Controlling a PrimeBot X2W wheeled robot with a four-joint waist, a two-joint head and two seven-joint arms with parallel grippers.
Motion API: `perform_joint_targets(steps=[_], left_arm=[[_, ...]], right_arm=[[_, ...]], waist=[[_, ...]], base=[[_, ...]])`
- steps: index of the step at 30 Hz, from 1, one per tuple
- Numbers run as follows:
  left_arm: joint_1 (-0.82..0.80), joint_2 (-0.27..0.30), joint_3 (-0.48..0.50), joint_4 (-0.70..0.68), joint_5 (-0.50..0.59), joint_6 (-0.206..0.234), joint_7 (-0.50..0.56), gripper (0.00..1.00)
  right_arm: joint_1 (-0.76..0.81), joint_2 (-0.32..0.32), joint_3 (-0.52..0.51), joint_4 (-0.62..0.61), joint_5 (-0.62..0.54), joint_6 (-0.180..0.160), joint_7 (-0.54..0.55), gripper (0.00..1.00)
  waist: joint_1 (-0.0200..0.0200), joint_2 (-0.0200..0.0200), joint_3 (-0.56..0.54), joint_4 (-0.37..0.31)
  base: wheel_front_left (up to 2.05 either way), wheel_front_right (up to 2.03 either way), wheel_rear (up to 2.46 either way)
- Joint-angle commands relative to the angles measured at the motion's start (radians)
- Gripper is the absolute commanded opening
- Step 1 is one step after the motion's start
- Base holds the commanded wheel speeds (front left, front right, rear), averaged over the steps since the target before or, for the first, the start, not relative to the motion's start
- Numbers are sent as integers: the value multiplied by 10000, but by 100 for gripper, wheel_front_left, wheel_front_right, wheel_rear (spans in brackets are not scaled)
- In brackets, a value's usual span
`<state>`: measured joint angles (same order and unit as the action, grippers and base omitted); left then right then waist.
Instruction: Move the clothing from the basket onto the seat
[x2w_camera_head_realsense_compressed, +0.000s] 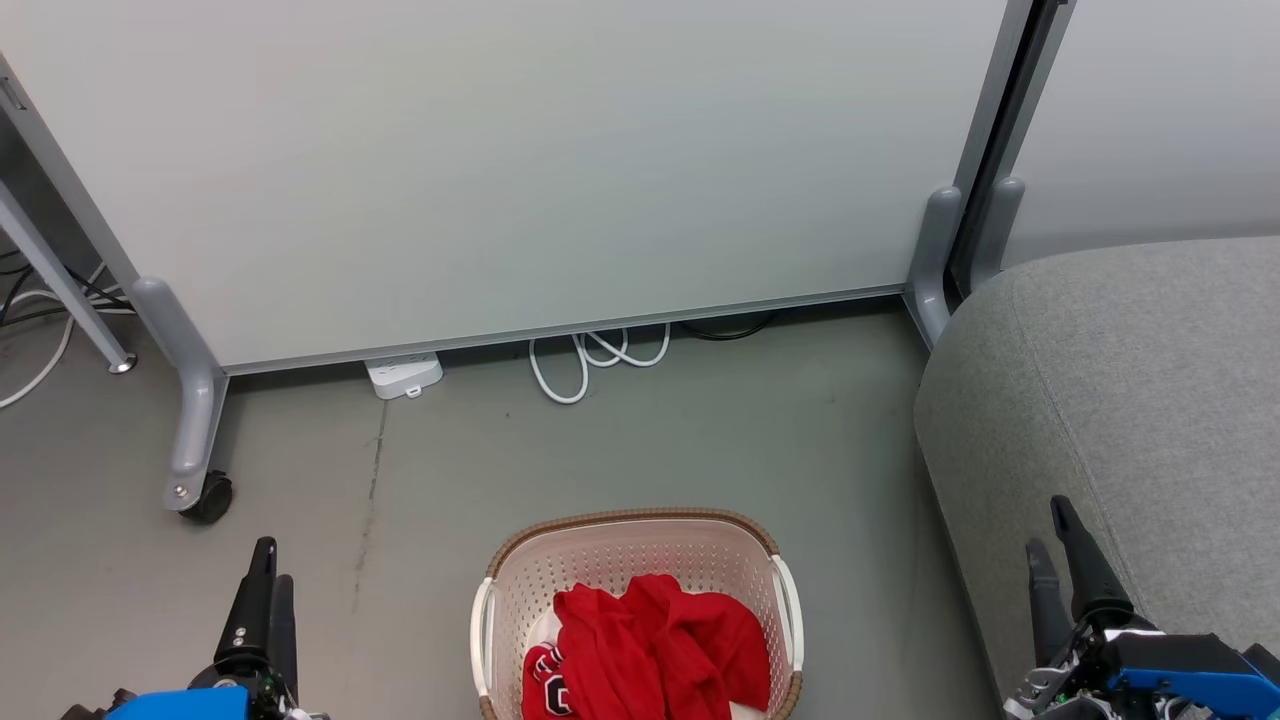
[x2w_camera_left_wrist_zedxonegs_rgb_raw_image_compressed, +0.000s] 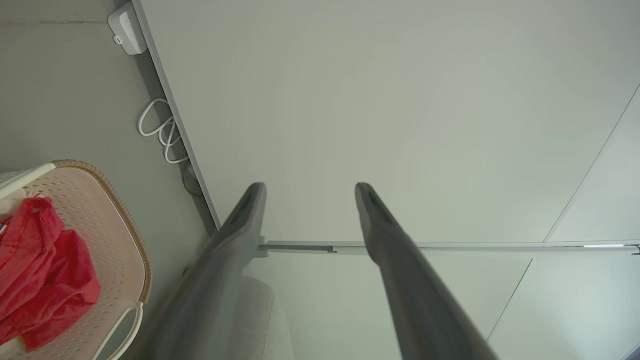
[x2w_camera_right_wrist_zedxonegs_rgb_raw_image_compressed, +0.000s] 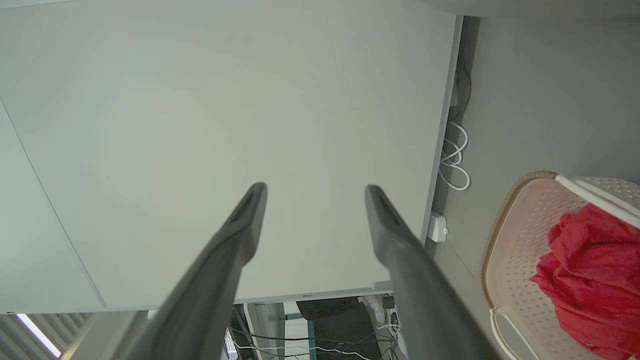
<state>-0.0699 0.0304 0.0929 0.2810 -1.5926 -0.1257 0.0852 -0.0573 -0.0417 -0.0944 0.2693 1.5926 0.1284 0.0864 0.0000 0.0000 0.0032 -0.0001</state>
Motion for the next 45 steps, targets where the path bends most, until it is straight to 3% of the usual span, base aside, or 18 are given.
perform_joint_targets(steps=[1,20,33,45], left_arm=[[-184,93,-42,-248,329,48,-137,100],[-35,132,-826,-686,4419,683,-981,100],[-57,259,-1343,-588,6819,897,-1433,100],[-78,283,-1746,-463,8380,1001,-1824,100]], right_arm=[[-198,-28,58,-261,-328,6,-150,100],[-50,-48,238,-579,-4815,12,-988,100],[67,-59,235,-864,-7040,15,-1236,100],[192,-70,291,-1034,-8648,19,-1509,100]], waist=[[0,0,4,2],[0,0,19,26],[0,0,5,9],[0,0,24,28]], base=[[0,0,0],[0,0,0],[0,0,0],[0,0,0]])
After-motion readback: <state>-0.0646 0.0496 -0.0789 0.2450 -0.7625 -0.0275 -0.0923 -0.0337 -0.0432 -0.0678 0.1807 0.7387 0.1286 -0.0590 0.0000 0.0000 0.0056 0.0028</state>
